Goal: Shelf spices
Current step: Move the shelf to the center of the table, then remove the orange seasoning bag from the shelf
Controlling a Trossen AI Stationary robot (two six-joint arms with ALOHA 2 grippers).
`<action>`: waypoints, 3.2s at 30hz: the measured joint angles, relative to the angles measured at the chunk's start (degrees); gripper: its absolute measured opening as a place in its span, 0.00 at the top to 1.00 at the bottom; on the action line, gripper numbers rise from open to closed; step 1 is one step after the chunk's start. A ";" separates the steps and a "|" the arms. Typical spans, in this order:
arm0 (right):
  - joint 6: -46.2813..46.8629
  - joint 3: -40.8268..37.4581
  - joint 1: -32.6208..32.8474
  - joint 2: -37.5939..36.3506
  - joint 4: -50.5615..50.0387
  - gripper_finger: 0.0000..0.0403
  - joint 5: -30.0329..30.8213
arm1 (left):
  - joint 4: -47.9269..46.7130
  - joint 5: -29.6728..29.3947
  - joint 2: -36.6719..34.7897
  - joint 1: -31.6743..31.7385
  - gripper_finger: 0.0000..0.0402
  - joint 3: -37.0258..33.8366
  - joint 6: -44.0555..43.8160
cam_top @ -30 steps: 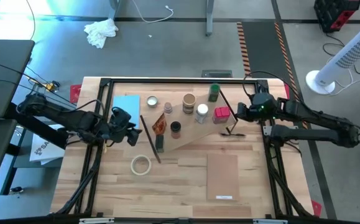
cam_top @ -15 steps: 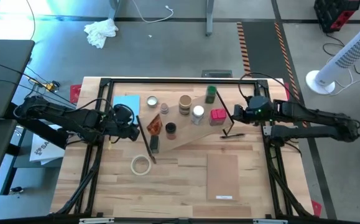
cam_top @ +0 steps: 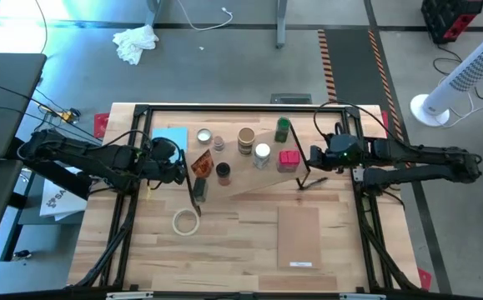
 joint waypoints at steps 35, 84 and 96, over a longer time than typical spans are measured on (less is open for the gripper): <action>25.09 0.13 26.31 3.58 -2.02 1.00 17.86 | 9.96 5.30 5.29 14.20 0.42 0.12 17.32; 26.01 3.72 26.08 -6.29 -23.96 1.00 30.58 | 22.54 23.41 -3.50 14.19 0.41 18.74 36.57; 24.86 3.72 26.08 -6.27 -24.81 1.00 31.02 | 3.11 34.32 10.29 17.11 0.43 28.55 38.25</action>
